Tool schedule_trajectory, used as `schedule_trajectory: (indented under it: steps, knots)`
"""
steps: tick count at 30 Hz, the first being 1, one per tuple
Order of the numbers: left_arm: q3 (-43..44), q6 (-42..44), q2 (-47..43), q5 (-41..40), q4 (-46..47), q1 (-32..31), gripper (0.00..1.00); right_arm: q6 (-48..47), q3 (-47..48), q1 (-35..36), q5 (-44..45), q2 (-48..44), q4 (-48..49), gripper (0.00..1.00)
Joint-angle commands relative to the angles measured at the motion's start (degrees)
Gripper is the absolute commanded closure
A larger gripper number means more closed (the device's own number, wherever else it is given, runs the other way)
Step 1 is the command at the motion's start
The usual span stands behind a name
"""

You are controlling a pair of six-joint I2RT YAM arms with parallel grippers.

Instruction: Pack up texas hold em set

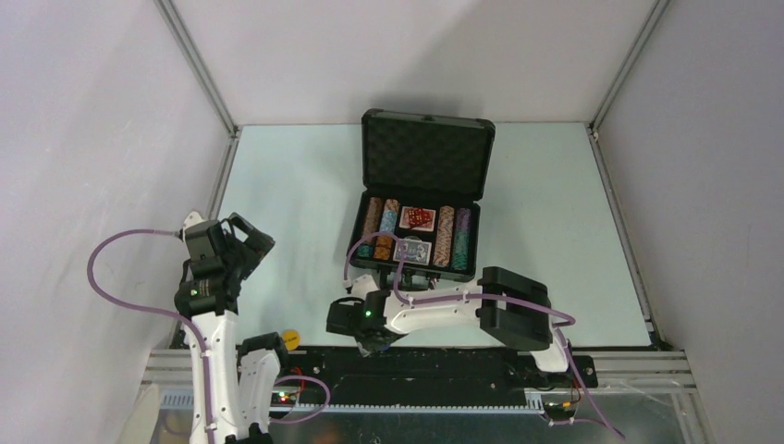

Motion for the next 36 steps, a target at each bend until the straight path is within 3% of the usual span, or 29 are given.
schedule_trajectory:
  steps: [1,8,10,19,31,36]
  knots:
    - [-0.41,0.85,-0.26,0.54,1.79,-0.18,0.02,0.91,0.37,0.35,-0.49,1.39,-0.38,0.36]
    - [-0.42,0.83,-0.18,0.38,1.77,-0.16,0.02,0.26,0.34,0.38,-0.83,1.54,0.06,0.59]
    - [-0.41,0.83,-0.21,0.38,1.81,-0.11,0.02,0.2,0.34,0.4,-0.79,1.47,0.02,0.61]
    - [-0.45,0.76,0.01,0.42,1.77,-0.16,0.02,-1.61,0.63,-0.76,0.89,-1.72,-0.45,0.63]
    - [0.03,0.48,0.3,0.64,1.84,-0.17,0.02,-10.7,2.71,-9.77,3.39,-12.13,-0.46,0.62]
    - [0.08,0.64,0.47,0.51,1.83,-0.21,0.02,-12.52,2.19,-12.17,1.21,-13.92,-0.34,0.56]
